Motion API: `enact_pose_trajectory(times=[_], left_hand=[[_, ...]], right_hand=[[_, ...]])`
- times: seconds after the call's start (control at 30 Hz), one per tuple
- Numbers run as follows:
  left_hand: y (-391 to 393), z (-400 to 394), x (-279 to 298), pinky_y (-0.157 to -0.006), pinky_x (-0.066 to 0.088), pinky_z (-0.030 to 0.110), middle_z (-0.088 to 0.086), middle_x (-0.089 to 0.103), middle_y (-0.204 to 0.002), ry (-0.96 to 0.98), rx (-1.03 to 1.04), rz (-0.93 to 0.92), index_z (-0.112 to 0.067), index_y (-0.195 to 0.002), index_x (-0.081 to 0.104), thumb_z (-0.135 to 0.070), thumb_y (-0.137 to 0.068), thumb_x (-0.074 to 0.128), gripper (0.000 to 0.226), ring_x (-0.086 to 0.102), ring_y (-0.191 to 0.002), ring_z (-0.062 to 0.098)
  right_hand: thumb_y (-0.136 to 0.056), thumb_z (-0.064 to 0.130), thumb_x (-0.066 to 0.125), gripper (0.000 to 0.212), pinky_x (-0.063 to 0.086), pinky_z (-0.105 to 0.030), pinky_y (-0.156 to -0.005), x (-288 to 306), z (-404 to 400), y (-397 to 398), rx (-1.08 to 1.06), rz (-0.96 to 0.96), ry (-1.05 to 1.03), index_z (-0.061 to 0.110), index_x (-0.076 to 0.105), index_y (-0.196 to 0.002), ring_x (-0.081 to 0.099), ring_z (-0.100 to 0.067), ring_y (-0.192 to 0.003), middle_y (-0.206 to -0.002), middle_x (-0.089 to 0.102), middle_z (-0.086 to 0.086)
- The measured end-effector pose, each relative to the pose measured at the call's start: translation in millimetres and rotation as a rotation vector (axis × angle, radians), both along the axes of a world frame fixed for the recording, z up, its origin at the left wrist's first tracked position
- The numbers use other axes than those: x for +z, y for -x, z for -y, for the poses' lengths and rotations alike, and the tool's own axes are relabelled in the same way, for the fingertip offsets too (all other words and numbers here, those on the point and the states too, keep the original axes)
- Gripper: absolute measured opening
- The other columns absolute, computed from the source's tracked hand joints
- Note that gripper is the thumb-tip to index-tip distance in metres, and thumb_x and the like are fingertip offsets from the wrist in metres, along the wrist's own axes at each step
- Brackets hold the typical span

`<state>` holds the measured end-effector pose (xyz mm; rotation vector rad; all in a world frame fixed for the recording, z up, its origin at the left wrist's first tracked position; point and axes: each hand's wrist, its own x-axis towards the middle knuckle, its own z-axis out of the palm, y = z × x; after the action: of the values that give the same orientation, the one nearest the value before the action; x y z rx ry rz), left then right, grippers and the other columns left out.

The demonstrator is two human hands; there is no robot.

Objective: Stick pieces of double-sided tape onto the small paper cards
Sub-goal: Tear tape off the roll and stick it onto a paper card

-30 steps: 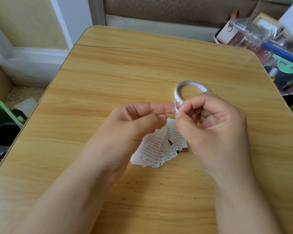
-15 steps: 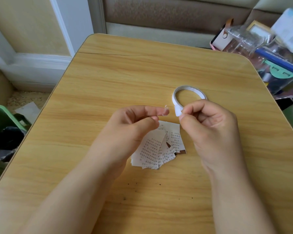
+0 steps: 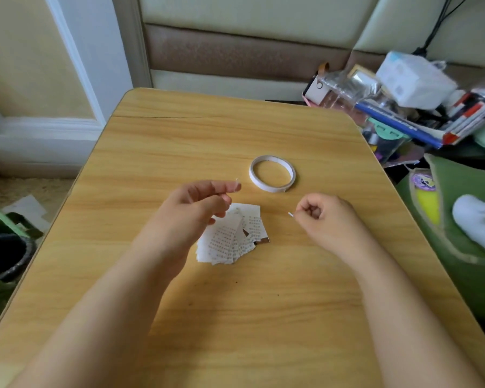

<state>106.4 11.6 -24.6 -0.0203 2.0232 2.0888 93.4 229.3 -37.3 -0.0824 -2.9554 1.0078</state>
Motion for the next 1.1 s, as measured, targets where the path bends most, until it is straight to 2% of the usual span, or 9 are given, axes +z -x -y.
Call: enact_pose_trajectory(times=[0.17, 0.3, 0.4, 0.53, 0.63, 0.73, 0.83, 1.0, 1.1], left_hand=[[-15, 5, -1, -0.077, 0.04, 0.027, 0.0, 0.072, -0.104, -0.02, -0.006, 0.01, -0.033, -0.072, 0.075, -0.023, -0.066, 0.058, 0.021, 0.054, -0.074, 0.009], [-26, 6, -1, -0.073, 0.041, 0.026, -0.008, 0.07, -0.085, -0.054, -0.02, 0.049, -0.029, -0.081, 0.078, -0.019, -0.07, 0.061, 0.022, 0.055, -0.067, 0.006], [-35, 7, 1, -0.072, 0.04, 0.027, -0.008, 0.067, -0.082, -0.059, -0.023, 0.067, -0.023, -0.083, 0.078, -0.009, -0.083, 0.061, 0.022, 0.054, -0.068, 0.009], [-52, 11, 7, -0.07, 0.04, 0.026, -0.009, 0.064, -0.075, -0.084, -0.027, 0.096, -0.02, -0.087, 0.078, -0.01, -0.082, 0.061, 0.02, 0.053, -0.07, 0.011], [-66, 15, 15, -0.068, 0.04, 0.026, -0.007, 0.064, -0.077, -0.124, -0.034, 0.115, -0.015, -0.091, 0.077, -0.009, -0.088, 0.057, 0.021, 0.053, -0.069, 0.012], [-81, 17, 26, -0.069, 0.039, 0.026, -0.006, 0.063, -0.079, -0.134, -0.062, 0.121, -0.016, -0.089, 0.077, -0.02, -0.087, 0.057, 0.021, 0.054, -0.066, 0.011], [-93, 20, 34, -0.074, 0.038, 0.03, -0.006, 0.061, -0.079, -0.104, -0.081, 0.105, -0.019, -0.084, 0.077, -0.024, -0.093, 0.043, 0.036, 0.053, -0.068, 0.012], [-111, 33, 41, -0.074, 0.036, 0.032, -0.007, 0.062, -0.078, -0.064, -0.088, 0.059, -0.02, -0.081, 0.075, -0.03, -0.098, 0.034, 0.046, 0.051, -0.071, 0.013], [-117, 41, 45, -0.076, 0.036, 0.033, -0.004, 0.063, -0.085, -0.023, -0.086, 0.024, -0.022, -0.08, 0.076, -0.032, -0.099, 0.031, 0.05, 0.051, -0.075, 0.015]], right_hand=[[-0.076, 0.003, 0.071, 0.028, 0.034, -0.008, -0.049, -4, -13, -2, -0.019, -0.016, 0.098, 0.021, 0.054, -0.062, 0.044, 0.0, -0.044, -0.054, 0.048, 0.009], [-0.082, -0.001, 0.065, 0.022, 0.046, -0.011, -0.062, -8, -17, -6, -0.046, 0.0, 0.199, 0.02, 0.064, -0.079, 0.055, 0.004, -0.056, -0.069, 0.063, 0.007], [-0.087, -0.004, 0.056, 0.021, 0.051, -0.018, -0.072, -8, -18, -12, -0.084, 0.005, 0.286, 0.014, 0.066, -0.09, 0.064, -0.003, -0.066, -0.074, 0.068, 0.005], [-0.086, 0.004, 0.062, 0.026, 0.05, -0.027, -0.075, -7, -15, -22, -0.142, -0.046, 0.255, 0.026, 0.061, -0.073, 0.064, -0.013, -0.072, -0.077, 0.069, -0.001], [-0.086, 0.023, 0.067, 0.022, 0.044, -0.026, -0.066, 2, -4, -36, -0.155, -0.121, 0.155, 0.02, 0.06, -0.065, 0.058, -0.015, -0.066, -0.071, 0.066, -0.003], [-0.094, 0.023, 0.055, 0.018, 0.042, -0.02, -0.058, 21, 18, -58, -0.008, -0.109, 0.183, 0.02, 0.064, -0.079, 0.056, -0.005, -0.059, -0.076, 0.067, 0.0], [-0.096, 0.018, 0.051, 0.016, 0.049, -0.022, -0.072, 43, 42, -85, 0.191, -0.115, 0.317, 0.03, 0.061, -0.102, 0.064, -0.002, -0.07, -0.094, 0.067, 0.003], [-0.097, 0.026, 0.049, 0.017, 0.05, -0.021, -0.081, 72, 69, -117, 0.36, -0.097, 0.269, 0.033, 0.064, -0.099, 0.062, -0.002, -0.09, -0.09, 0.066, 0.015], [-0.098, 0.026, 0.048, 0.019, 0.048, -0.015, -0.079, 83, 79, -124, 0.422, -0.084, 0.208, 0.033, 0.066, -0.097, 0.06, 0.004, -0.086, -0.084, 0.066, 0.024]])
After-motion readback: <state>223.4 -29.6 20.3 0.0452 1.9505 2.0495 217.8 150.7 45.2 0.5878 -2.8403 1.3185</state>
